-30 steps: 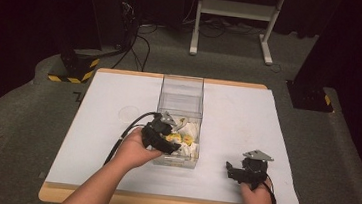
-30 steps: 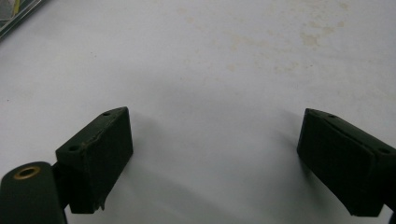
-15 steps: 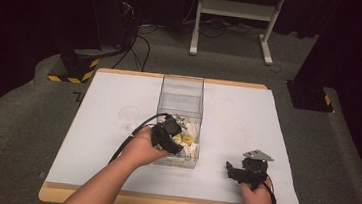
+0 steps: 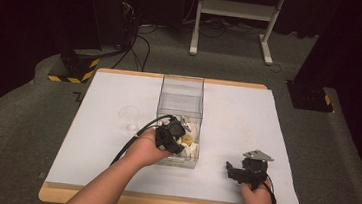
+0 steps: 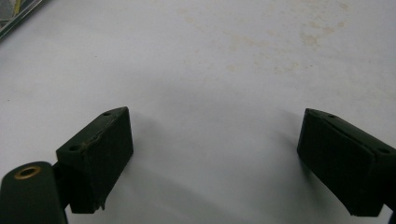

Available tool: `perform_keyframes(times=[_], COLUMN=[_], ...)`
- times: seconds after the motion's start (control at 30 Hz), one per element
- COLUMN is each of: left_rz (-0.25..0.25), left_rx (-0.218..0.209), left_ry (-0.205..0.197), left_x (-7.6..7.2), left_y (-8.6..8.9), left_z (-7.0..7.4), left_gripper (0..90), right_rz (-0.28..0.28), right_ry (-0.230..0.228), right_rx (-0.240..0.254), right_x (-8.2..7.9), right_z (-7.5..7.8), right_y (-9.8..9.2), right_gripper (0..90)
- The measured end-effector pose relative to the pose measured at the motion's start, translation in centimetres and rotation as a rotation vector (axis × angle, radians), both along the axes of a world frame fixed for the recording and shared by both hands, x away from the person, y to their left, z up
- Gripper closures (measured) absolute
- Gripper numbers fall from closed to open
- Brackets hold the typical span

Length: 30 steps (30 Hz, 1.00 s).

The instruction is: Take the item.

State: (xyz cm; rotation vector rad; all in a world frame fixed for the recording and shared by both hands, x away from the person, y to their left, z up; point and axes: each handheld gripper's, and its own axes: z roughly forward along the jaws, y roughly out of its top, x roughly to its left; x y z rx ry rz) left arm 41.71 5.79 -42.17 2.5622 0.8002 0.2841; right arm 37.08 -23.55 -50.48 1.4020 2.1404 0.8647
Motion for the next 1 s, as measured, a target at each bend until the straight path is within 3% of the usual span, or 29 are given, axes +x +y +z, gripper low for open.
perform_keyframes(times=[0.1, 0.17, 0.37, 0.47, 0.53, 0.7, 1.0], left_rz=[-0.002, -0.005, -0.005, 0.0, 0.023, 0.04, 0.047], left_rx=[0.002, 0.002, -0.026, -0.046, -0.093, -0.14, -0.175], left_ry=[0.0, -0.005, -0.034, -0.055, -0.073, -0.089, -0.118], left_x=[-0.1, -0.2, -0.5, -0.8, -1.0, -1.3, -1.6], left_y=[0.0, -0.1, 0.2, 0.7, 1.4, 2.4, 2.9], left_z=[0.0, 0.1, 0.3, 0.4, 0.5, 0.8, 1.0], left_gripper=[63.7, 70.5, 77.3, 78.1, 78.4, 78.6, 78.6], right_rz=[0.0, 0.0, 0.0, 0.0, 0.0, 0.0, 0.0], right_ry=[0.001, 0.0, 0.0, 0.0, 0.0, 0.0, 0.001], right_rx=[0.0, 0.0, 0.0, 0.001, 0.0, 0.0, 0.001], right_x=[0.0, 0.0, 0.0, 0.0, 0.0, 0.0, 0.0], right_z=[0.0, 0.0, 0.0, 0.0, 0.0, 0.0, 0.0], right_y=[0.0, 0.0, 0.0, 0.0, 0.0, 0.0, 0.0], right_gripper=[10.2, 10.2, 10.2, 10.2, 10.2, 10.2, 10.2])
